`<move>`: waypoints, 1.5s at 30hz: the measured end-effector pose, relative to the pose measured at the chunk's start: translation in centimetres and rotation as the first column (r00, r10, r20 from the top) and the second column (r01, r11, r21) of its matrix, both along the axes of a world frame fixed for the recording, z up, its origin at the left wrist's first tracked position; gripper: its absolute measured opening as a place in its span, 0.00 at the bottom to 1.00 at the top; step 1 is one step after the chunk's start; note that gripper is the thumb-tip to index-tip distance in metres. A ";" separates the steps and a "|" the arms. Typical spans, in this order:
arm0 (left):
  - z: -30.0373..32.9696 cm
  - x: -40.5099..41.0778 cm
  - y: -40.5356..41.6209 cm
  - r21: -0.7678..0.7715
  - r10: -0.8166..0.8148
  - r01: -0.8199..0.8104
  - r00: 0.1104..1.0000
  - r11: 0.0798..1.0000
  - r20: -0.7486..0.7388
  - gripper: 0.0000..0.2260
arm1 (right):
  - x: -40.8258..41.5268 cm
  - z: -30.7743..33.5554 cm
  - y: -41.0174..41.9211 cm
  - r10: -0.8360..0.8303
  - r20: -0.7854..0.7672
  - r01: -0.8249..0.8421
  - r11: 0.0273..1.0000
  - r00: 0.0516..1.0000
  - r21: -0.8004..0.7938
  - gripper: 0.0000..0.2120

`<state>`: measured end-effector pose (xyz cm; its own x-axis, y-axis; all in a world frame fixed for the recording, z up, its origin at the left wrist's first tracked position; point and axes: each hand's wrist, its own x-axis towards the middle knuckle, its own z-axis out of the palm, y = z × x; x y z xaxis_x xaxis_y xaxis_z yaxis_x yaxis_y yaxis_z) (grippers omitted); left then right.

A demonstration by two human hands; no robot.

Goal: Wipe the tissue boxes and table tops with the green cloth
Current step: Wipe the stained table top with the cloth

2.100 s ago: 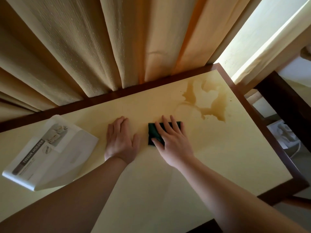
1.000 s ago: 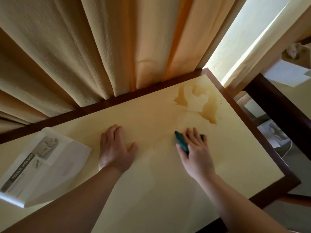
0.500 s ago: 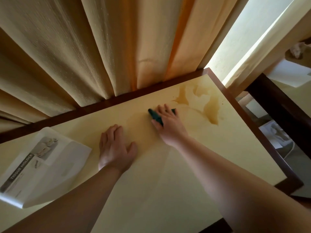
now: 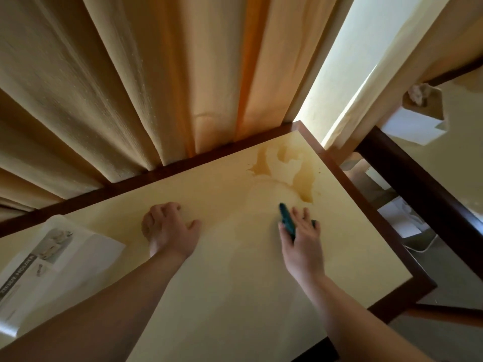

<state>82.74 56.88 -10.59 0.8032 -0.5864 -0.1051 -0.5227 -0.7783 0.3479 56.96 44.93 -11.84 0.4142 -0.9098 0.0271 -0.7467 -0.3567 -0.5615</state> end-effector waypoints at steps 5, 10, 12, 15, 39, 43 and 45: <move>0.4 -0.4 -5.7 -0.047 -0.236 0.236 0.972 0.971 0.005 0.28 | 0.5 2.3 -6.2 -0.391 0.124 0.349 0.898 0.912 0.268 0.30; -0.8 0.1 -9.9 0.115 -0.392 0.389 0.920 0.914 0.001 0.37 | 2.3 1.4 -11.5 -0.351 0.029 0.343 0.926 0.936 0.155 0.29; -1.4 0.1 -9.9 0.116 -0.383 0.376 0.923 0.919 0.041 0.37 | 3.9 0.9 -12.6 -0.247 -0.091 0.257 0.958 0.965 0.123 0.30; -1.8 -0.1 -9.7 0.110 -0.385 0.376 0.919 0.920 0.086 0.37 | 6.1 0.6 -12.8 -0.047 -0.250 0.076 0.991 0.967 0.110 0.30; -1.9 -0.1 -9.8 0.039 -0.368 0.366 0.924 0.930 0.103 0.38 | 8.3 1.0 -20.4 -0.244 -0.264 0.283 0.951 0.933 0.122 0.29; -1.9 0.0 -9.9 0.039 -0.366 0.364 0.925 0.931 0.104 0.38 | 9.6 1.1 -19.8 0.056 -0.327 -0.002 0.986 0.943 0.164 0.28; -1.9 -0.1 -9.8 0.033 -0.364 0.362 0.926 0.932 0.106 0.37 | 8.6 1.4 -18.2 0.204 -0.322 -0.158 0.974 0.924 0.162 0.28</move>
<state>82.67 47.03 -12.47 0.5426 -0.8391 -0.0386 -0.8041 -0.5321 0.2650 65.60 26.73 -10.47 0.5364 -0.8045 -0.2552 -0.8285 -0.4443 -0.3408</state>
